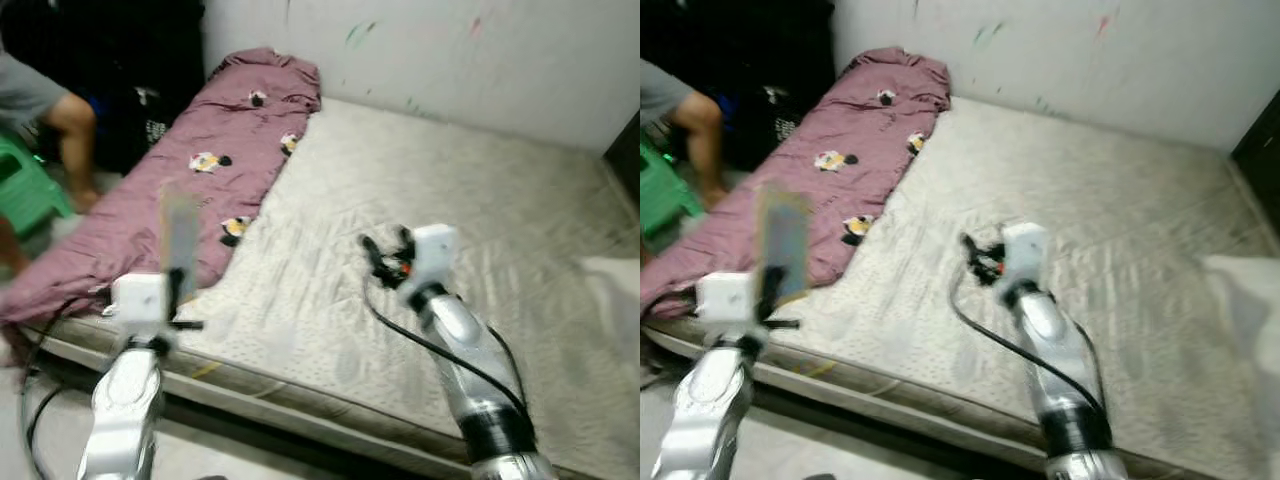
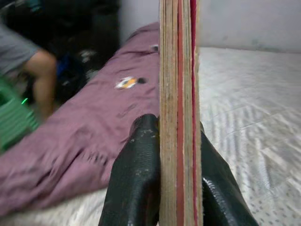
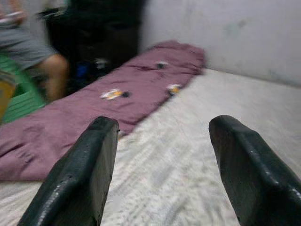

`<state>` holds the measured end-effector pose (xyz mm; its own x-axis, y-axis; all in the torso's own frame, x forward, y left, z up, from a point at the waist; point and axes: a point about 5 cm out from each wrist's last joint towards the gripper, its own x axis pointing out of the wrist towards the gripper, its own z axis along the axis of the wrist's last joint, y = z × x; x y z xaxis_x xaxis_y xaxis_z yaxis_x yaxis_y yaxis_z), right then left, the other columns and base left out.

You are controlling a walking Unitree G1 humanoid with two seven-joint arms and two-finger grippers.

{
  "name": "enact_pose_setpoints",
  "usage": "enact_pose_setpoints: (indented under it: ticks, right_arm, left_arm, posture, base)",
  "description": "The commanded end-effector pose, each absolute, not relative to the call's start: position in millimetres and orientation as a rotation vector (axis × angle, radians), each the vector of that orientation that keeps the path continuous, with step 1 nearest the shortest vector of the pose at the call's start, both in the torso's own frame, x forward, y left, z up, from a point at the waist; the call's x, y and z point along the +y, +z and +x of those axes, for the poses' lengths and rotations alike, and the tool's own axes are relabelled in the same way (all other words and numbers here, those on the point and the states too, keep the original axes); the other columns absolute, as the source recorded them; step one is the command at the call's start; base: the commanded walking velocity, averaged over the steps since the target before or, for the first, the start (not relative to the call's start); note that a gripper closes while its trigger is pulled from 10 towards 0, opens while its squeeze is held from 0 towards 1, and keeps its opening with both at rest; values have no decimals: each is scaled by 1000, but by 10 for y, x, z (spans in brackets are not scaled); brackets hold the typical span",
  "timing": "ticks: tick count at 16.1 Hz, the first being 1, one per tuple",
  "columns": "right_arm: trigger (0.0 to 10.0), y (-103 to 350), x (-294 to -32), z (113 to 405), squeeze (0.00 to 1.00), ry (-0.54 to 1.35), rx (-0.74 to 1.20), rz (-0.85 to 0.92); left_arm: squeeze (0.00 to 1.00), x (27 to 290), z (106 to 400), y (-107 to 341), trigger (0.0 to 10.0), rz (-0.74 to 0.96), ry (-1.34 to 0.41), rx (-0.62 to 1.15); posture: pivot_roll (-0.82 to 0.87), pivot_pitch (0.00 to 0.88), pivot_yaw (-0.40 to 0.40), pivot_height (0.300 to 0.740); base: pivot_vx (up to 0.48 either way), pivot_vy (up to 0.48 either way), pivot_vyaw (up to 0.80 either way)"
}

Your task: Clean up the room

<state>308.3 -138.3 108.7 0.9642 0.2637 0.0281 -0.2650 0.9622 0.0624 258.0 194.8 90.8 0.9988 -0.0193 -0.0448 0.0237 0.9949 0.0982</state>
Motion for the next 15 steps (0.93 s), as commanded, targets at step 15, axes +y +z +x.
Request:
enact_pose_setpoints:
  ticks: [15]
  right_arm:
    - [10000,1159,-1507,3048,0,174,-39,64]
  left_arm:
    - [0,1788,2548,916,10000,124,-190,44]
  posture:
    - [-73,0,6,740]
  base:
    - [0,-268,-120]
